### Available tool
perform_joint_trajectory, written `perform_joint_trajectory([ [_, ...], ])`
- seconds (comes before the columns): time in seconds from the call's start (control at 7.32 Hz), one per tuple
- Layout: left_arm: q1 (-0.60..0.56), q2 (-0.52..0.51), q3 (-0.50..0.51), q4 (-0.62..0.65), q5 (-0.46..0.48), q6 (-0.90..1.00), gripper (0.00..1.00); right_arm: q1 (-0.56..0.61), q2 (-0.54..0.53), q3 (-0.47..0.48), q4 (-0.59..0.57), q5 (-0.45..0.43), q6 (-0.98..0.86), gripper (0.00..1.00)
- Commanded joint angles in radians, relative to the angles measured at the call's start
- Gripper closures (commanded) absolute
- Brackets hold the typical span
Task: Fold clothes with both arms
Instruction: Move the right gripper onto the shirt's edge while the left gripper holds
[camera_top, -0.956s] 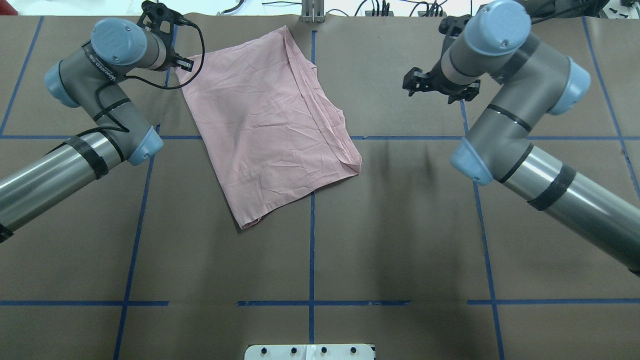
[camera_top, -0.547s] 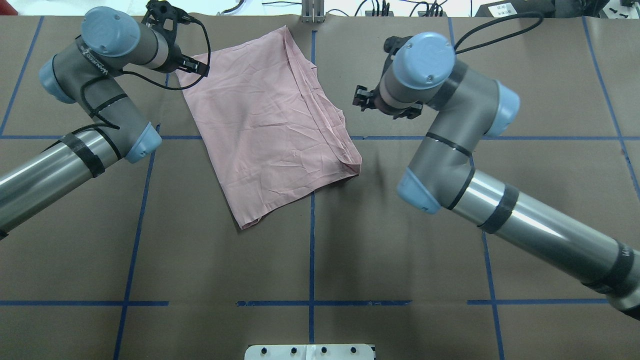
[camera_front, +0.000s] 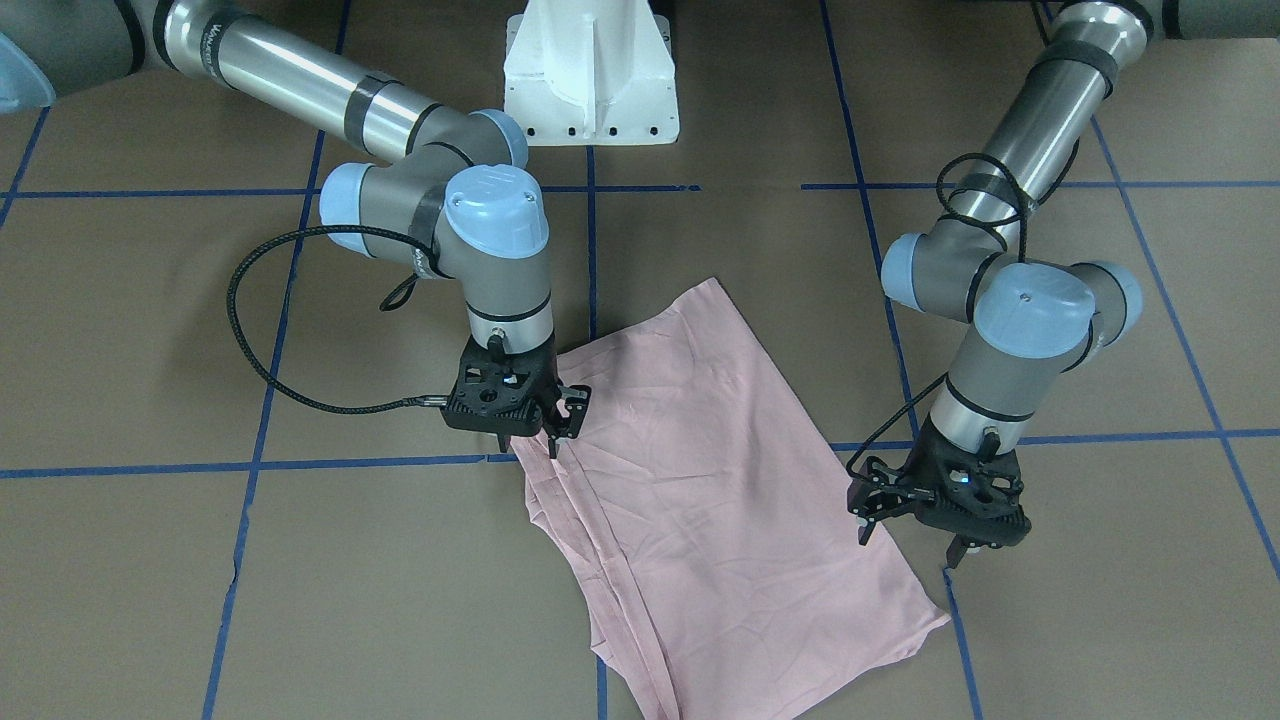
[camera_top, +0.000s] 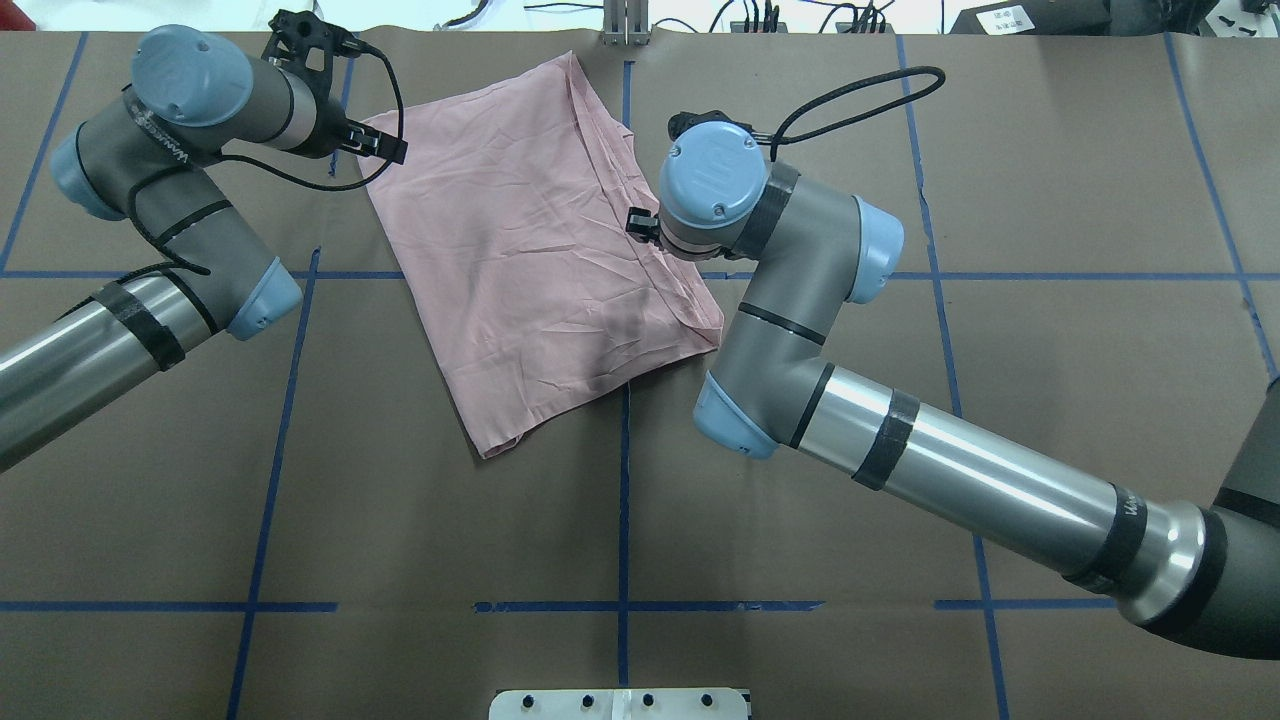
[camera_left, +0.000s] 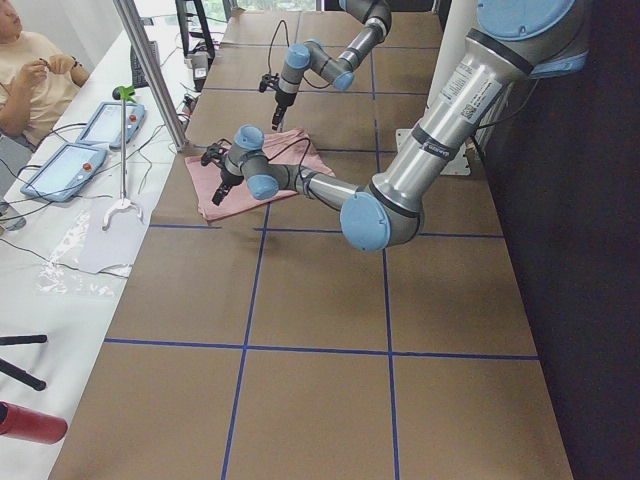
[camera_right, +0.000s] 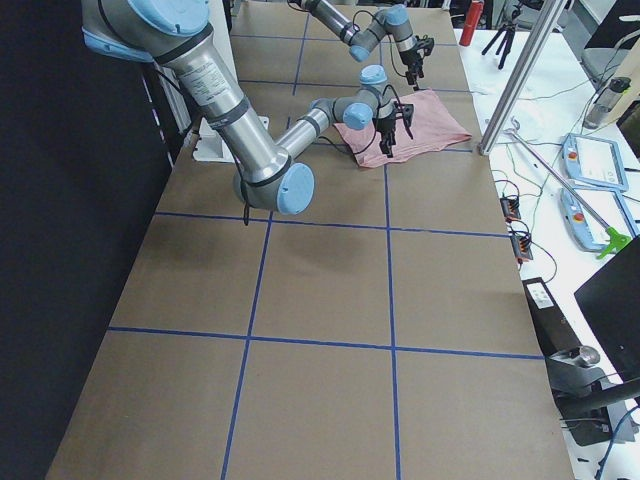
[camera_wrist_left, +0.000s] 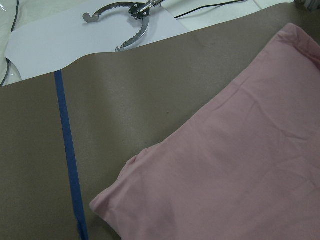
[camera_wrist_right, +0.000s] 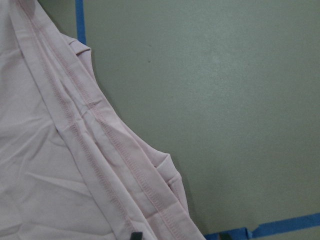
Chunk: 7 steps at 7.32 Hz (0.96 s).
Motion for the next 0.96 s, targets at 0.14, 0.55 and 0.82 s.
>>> perform_joint_trajectory([
  [0.14,0.0,0.011,-0.007,-0.002,-0.005,0.0,0.0,-0.016,0.004,-0.029,0.001,-0.01,-0.003,0.5],
  [0.55,0.0,0.011,-0.009,-0.002,-0.005,-0.014,0.0,-0.028,0.005,-0.06,0.001,-0.022,-0.003,0.5],
  [0.82,0.001,0.016,-0.014,-0.002,-0.005,-0.014,0.0,-0.034,0.005,-0.068,0.001,-0.029,-0.001,0.5],
])
